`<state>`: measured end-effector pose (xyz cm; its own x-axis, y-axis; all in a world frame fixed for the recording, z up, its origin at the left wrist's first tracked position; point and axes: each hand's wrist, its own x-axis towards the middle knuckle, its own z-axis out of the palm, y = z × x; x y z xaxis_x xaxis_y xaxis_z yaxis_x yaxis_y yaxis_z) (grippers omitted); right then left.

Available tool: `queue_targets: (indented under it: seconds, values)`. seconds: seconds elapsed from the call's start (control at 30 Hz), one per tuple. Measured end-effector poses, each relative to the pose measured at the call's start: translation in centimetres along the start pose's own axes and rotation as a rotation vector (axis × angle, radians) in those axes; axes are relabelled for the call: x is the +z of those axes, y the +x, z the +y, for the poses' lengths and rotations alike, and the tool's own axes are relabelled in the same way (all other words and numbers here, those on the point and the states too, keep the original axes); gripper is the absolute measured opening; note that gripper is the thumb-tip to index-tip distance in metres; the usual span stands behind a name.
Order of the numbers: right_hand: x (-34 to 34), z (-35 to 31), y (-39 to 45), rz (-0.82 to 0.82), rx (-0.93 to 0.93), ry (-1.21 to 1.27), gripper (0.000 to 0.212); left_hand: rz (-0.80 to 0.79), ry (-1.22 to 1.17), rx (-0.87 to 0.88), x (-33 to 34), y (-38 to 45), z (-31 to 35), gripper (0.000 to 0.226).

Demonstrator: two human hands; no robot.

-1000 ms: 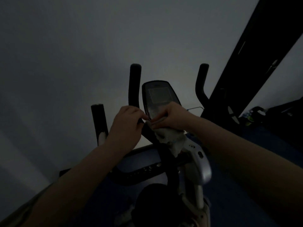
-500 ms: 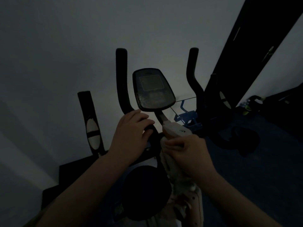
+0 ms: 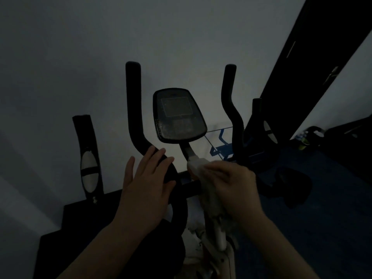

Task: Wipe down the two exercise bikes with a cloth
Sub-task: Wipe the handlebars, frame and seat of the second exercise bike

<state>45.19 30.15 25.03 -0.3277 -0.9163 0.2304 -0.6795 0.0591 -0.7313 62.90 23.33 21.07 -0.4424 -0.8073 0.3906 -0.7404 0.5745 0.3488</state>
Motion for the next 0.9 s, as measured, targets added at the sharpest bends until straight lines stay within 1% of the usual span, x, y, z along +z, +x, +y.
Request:
queue_targets:
  seconds: [0.03,0.1,0.17,0.23,0.33,0.37,0.4,0.43,0.5,0.53,0.63,0.67,0.7,0.73,0.77,0.8,0.83,0.87,0.9]
  values:
    - [0.9,-0.3,0.7,-0.014,-0.047,-0.036,0.014,-0.006,0.004,-0.007,0.0,0.0,-0.1,0.052]
    - [3.0,-0.7,1.1,-0.105,-0.085,-0.105,0.014,-0.012,0.008,-0.004,-0.1,0.0,-0.1,0.051]
    - [3.9,-0.8,0.7,-0.127,-0.046,-0.062,0.016,-0.012,-0.003,-0.008,-0.3,0.0,-0.1,0.051]
    - [3.3,-0.9,0.2,-0.142,-0.016,0.019,0.016,-0.015,-0.01,-0.014,-0.4,0.0,0.1,0.052]
    - [1.1,-0.9,0.2,-0.336,-0.024,-0.077,0.015,-0.009,-0.027,-0.015,-0.5,0.0,0.2,0.052]
    - [0.5,-1.0,0.3,-0.376,-0.016,-0.109,0.014,-0.009,-0.032,-0.017,-0.5,0.0,0.2,0.052]
    - [0.0,-0.9,0.4,-0.356,-0.01,-0.115,0.013,-0.01,-0.033,-0.018,-0.5,0.1,0.2,0.052]
    - [-0.1,-0.7,0.6,-0.27,-0.004,-0.086,0.012,-0.01,-0.032,-0.02,-0.5,0.1,0.2,0.052]
    - [0.9,-0.5,0.5,-0.042,0.044,0.035,0.012,-0.004,-0.026,-0.024,-0.4,0.0,0.2,0.052]
    - [1.9,-0.5,0.2,0.021,0.064,0.072,0.013,-0.001,-0.022,-0.022,-0.4,0.0,0.2,0.052]
    - [5.1,-1.0,-1.7,0.089,0.022,0.088,0.017,0.001,-0.014,-0.026,-0.4,0.0,0.3,0.051]
    - [5.3,-1.1,-2.4,0.101,0.017,0.125,0.018,-0.001,-0.013,-0.029,-0.4,-0.1,0.3,0.052]
    - [4.9,-0.9,-2.8,0.076,0.024,0.155,0.018,-0.001,-0.017,-0.028,-0.4,0.0,0.2,0.051]
    - [4.1,-0.7,-3.0,0.008,0.035,0.159,0.017,-0.004,-0.022,-0.022,-0.3,0.0,0.2,0.051]
    - [2.9,-0.5,-3.0,-0.11,0.041,0.128,0.016,-0.006,-0.028,-0.016,-0.3,0.0,0.1,0.051]
    - [1.7,-0.2,-2.8,-0.229,0.038,0.052,0.016,-0.006,-0.03,-0.014,-0.2,0.1,0.1,0.051]
    - [0.6,0.1,-2.6,-0.29,0.032,-0.022,0.016,-0.004,-0.029,-0.012,-0.2,0.1,0.1,0.052]
    - [-0.1,0.3,-2.2,-0.256,0.002,-0.098,0.016,0.001,-0.03,-0.014,-0.2,0.2,0.1,0.052]
    - [-0.3,0.6,-1.8,-0.141,-0.05,-0.163,0.017,0.008,-0.038,-0.022,-0.2,0.2,0.1,0.052]
